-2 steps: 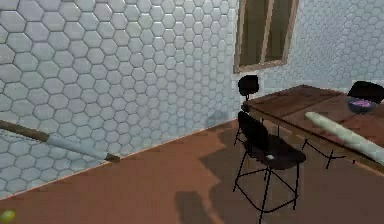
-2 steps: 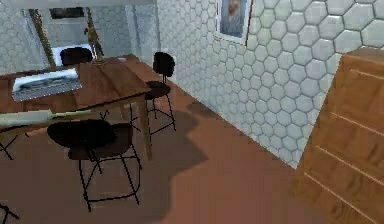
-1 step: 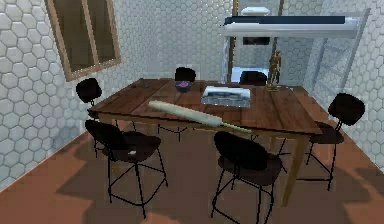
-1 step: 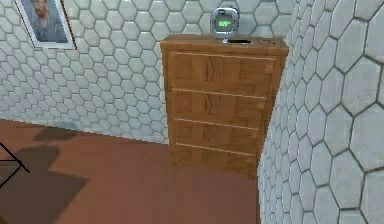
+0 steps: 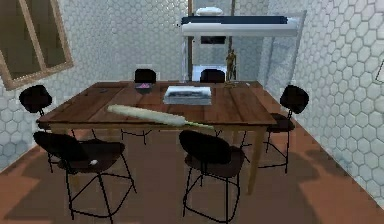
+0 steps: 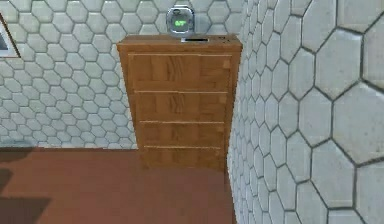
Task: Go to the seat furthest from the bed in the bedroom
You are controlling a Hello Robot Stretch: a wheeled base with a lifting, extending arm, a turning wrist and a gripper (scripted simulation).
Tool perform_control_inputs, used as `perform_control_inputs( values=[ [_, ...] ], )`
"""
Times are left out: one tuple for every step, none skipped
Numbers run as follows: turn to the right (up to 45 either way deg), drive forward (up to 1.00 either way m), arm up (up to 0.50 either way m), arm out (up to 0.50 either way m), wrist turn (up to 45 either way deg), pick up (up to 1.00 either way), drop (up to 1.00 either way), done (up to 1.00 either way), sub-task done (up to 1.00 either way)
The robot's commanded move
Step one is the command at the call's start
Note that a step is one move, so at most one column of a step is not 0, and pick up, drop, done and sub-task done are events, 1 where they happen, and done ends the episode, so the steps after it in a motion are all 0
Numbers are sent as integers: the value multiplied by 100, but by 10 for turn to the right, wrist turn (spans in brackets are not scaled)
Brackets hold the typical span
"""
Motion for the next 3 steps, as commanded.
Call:
perform_control_inputs(
  values=[
    [0, 5, 0, 0, 0, 0, 0, 0, 0],
    [-450, 0, 0, 0, 0, 0, 0, 0, 0],
    [-390, 0, 0, 0, 0, 0, 0, 0, 0]
  ],
)
